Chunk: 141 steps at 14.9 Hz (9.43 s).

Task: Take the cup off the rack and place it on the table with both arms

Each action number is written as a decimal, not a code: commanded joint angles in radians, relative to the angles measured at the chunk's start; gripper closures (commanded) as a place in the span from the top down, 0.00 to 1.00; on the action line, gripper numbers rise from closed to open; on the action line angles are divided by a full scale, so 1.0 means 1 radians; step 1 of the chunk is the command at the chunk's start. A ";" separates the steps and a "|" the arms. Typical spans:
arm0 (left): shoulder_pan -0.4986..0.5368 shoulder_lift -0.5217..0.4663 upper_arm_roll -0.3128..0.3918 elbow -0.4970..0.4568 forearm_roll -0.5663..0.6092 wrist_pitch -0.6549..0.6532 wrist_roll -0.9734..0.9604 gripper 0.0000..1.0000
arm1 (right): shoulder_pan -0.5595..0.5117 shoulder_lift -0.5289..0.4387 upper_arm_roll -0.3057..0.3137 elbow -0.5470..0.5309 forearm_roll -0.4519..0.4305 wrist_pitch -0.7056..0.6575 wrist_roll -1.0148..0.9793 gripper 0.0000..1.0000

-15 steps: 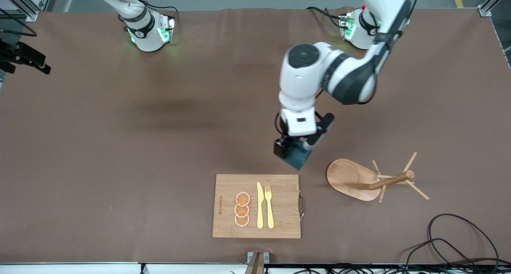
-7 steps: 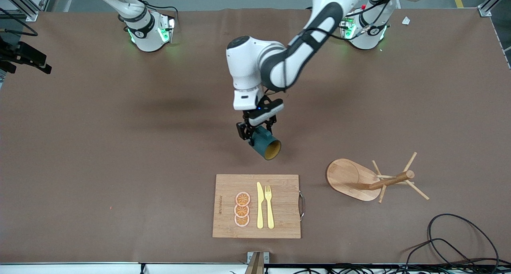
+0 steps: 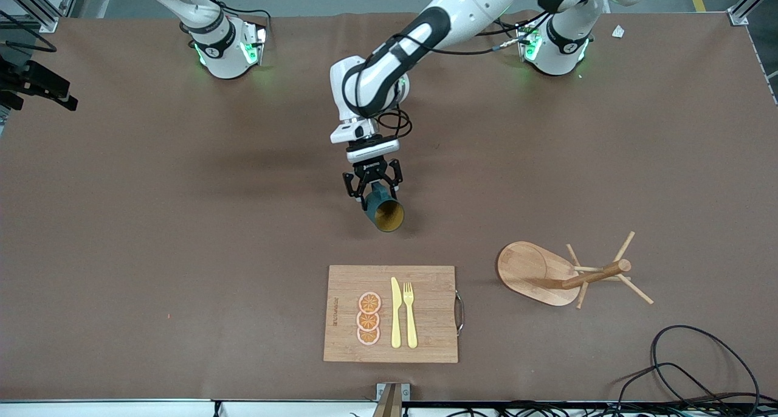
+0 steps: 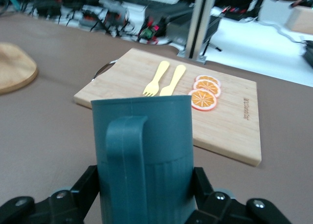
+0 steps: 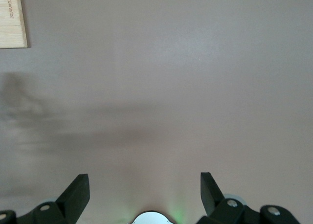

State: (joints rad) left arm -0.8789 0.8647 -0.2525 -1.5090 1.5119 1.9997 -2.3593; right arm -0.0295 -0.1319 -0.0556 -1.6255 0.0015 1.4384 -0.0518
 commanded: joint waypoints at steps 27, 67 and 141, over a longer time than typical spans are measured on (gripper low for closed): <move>0.012 -0.298 -0.037 0.096 -0.654 -0.289 0.374 1.00 | 0.045 0.331 0.013 0.007 0.017 0.235 0.116 1.00; 0.902 -0.863 0.137 0.012 -1.471 -0.535 2.302 1.00 | 0.726 0.727 0.011 -0.096 0.011 0.941 0.724 0.01; 0.876 -0.935 0.110 -0.053 -1.469 -0.441 2.284 1.00 | 0.008 0.275 0.016 0.082 -0.021 0.136 -0.002 1.00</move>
State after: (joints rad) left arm -0.0036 -0.0775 -0.1428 -1.5879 0.0453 1.5779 -0.0750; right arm -0.0224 0.1876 -0.0412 -1.5378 -0.0033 1.6015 -0.0806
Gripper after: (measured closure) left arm 0.000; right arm 0.000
